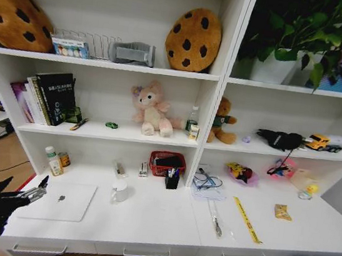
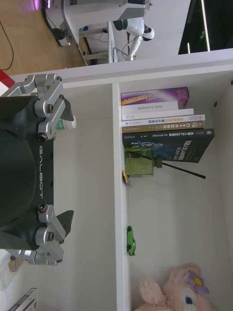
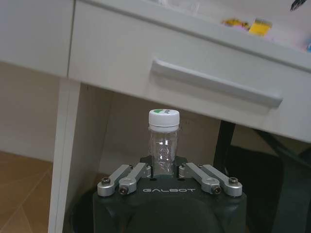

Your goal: Organize the objects on the table.

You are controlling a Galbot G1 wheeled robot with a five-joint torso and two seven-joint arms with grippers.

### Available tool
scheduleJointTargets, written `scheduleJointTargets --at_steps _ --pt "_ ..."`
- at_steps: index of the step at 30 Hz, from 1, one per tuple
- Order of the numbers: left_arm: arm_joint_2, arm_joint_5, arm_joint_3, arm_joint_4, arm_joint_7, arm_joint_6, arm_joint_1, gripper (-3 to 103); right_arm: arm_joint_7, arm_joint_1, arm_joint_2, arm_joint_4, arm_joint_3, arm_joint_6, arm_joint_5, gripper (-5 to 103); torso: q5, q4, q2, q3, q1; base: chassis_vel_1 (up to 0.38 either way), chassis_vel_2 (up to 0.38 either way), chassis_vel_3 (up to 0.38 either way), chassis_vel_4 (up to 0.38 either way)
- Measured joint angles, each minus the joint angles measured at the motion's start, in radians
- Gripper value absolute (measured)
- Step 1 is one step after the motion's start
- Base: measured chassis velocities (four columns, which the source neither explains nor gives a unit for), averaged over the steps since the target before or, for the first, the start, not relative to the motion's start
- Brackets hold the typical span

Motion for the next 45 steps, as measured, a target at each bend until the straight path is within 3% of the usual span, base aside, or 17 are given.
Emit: scheduleJointTargets --at_steps 2,17,22,32,45 --pt "0.000 0.000 0.000 0.000 0.000 0.000 0.000 100 -0.019 0.070 -0.004 -0.091 -0.036 -0.002 0.042 20 0.0000 -0.0001 0.000 0.000 0.000 0.000 0.000 0.000 0.000" --pt "0.000 0.000 0.000 0.000 0.000 0.000 0.000 100 -0.048 0.142 -0.020 -0.125 -0.094 -0.006 0.080 20 -0.0003 0.0001 0.000 0.000 0.000 -0.053 -0.056 0.058 0.059" --pt "0.000 0.000 0.000 0.000 0.000 0.000 0.000 100 -0.050 0.198 0.004 -0.181 -0.109 -0.007 0.071 20 0.0003 -0.0002 0.000 0.000 0.000 -0.102 -0.126 0.090 0.094" --pt "0.000 0.000 0.000 0.000 0.000 0.000 0.000 100 -0.054 0.406 0.109 -0.392 -0.139 -0.007 -0.036 20 -0.0002 0.0000 0.000 0.000 0.000 0.010 0.012 -0.003 -0.005" --pt "0.000 0.000 0.000 0.000 0.000 0.000 0.000 100 -0.052 0.522 0.154 -0.509 -0.147 -0.007 -0.058 20 -0.0002 0.0001 0.000 0.000 0.000 0.000 0.000 0.000 0.000"
